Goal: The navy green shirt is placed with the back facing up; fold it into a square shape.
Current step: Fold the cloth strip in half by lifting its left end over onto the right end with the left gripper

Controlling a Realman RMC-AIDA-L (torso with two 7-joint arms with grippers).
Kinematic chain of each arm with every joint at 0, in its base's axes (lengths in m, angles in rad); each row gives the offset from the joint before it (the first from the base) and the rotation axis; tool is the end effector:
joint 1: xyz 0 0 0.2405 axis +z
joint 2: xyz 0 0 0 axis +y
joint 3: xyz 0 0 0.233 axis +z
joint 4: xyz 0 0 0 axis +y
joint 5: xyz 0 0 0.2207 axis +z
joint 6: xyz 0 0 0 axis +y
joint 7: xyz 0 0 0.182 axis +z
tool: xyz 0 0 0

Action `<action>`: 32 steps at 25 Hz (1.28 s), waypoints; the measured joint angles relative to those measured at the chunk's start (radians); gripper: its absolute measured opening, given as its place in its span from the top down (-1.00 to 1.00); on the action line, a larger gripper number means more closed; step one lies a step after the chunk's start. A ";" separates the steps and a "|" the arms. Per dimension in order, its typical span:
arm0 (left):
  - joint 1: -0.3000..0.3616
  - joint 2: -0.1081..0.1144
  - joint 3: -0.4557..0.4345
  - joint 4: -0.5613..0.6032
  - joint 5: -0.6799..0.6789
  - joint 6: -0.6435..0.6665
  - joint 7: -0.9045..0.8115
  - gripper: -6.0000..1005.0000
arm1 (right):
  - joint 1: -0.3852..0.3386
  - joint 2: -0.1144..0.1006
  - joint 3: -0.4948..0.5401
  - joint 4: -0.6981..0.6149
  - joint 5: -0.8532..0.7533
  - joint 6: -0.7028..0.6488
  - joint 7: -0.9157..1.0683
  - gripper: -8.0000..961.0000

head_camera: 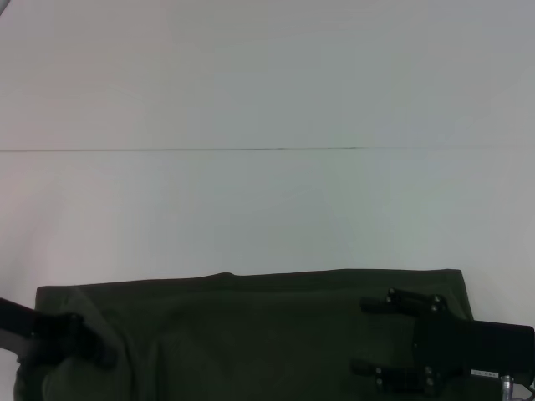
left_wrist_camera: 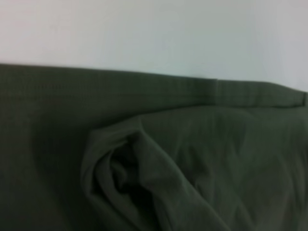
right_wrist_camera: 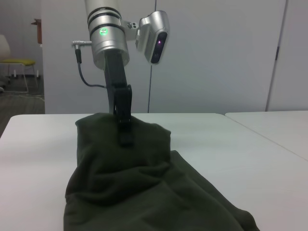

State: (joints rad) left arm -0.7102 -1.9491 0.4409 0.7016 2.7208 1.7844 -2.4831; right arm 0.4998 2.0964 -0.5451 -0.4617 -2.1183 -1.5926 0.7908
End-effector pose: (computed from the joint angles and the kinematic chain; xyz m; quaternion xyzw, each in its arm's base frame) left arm -0.2847 0.3278 0.0301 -0.7368 -0.6756 -0.0030 0.0247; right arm 0.2586 0.2995 -0.0559 -0.9586 0.0404 0.2381 0.1506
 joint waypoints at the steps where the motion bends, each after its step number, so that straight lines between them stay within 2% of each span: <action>1: 0.000 -0.001 0.004 0.000 0.001 -0.004 -0.001 0.83 | 0.000 0.000 0.000 0.000 0.000 0.000 0.000 -0.71; 9: 0.020 0.001 0.008 0.041 0.003 -0.030 0.007 0.82 | -0.001 -0.001 0.001 0.000 0.000 -0.001 -0.001 -0.71; 16: 0.032 -0.006 0.004 0.080 -0.007 -0.039 0.072 0.82 | 0.000 -0.001 0.001 0.000 0.000 -0.001 0.000 -0.71; 26: 0.049 -0.002 0.007 0.083 0.043 -0.083 0.017 0.81 | 0.004 -0.001 0.000 0.000 0.008 -0.001 0.000 -0.71; 32: 0.050 -0.008 0.023 0.113 0.070 -0.112 -0.014 0.81 | 0.005 -0.001 0.000 0.000 0.014 -0.001 0.001 -0.71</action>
State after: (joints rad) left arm -0.6603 -1.9568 0.4638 0.8151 2.7911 1.6728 -2.4970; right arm 0.5046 2.0953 -0.5448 -0.4617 -2.1041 -1.5937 0.7915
